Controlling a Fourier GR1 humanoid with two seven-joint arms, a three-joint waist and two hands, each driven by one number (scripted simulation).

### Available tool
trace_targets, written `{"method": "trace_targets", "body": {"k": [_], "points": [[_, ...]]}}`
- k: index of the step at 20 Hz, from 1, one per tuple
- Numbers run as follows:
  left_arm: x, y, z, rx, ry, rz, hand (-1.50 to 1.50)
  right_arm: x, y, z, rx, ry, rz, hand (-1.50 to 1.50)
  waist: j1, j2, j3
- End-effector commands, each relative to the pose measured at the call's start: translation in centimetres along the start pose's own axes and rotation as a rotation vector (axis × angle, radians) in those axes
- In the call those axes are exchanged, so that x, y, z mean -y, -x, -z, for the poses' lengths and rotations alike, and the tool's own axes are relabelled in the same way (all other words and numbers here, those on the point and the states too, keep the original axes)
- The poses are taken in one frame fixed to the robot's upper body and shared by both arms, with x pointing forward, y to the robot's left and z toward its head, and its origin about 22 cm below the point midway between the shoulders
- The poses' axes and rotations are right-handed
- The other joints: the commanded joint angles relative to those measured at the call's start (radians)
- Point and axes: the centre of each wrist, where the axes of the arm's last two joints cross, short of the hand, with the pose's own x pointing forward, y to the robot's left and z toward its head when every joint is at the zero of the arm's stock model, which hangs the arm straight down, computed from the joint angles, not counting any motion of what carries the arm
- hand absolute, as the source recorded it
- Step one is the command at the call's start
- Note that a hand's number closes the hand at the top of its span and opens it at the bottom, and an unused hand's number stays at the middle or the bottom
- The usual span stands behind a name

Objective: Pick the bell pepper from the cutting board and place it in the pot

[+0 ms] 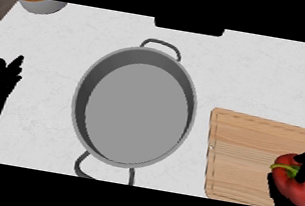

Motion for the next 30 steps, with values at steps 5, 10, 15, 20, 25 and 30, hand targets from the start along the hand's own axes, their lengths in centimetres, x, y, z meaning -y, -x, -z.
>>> {"method": "trace_targets", "body": {"k": [5,10,15,20,25,30], "points": [[0.2,-0.1,-0.3,0.013,0.027,0.004,0.0,5.2,-5.9,0.2,0.139,0.115,0.095,1.5,0.012,0.001,-0.001],[0.1,-0.3,-0.5,0.006,0.022,0.001,0.0,4.9,-10.8,2.9,0.151,0.015,0.095,1.5,0.024,0.0,-0.002],[0.1,0.1,0.6,0.01,0.004,-0.019,0.0,4.7,-16.3,6.1,0.122,-0.065,0.145,1.5,0.017,0.003,-0.002],[0.4,0.3,0.4,0.007,0.003,-0.006,0.0,2.2,-19.7,9.6,0.072,-0.135,0.141,1.5,0.022,0.005,0.0],[1.1,-0.2,0.1,0.02,0.026,-0.005,0.0,-2.9,-20.7,12.5,0.077,-0.249,0.133,1.5,0.026,0.009,0.0],[1.2,-0.1,0.5,0.018,0.022,0.004,0.0,-7.7,-20.0,13.4,0.008,-0.366,0.16,1.5,0.027,0.011,0.0]]}}
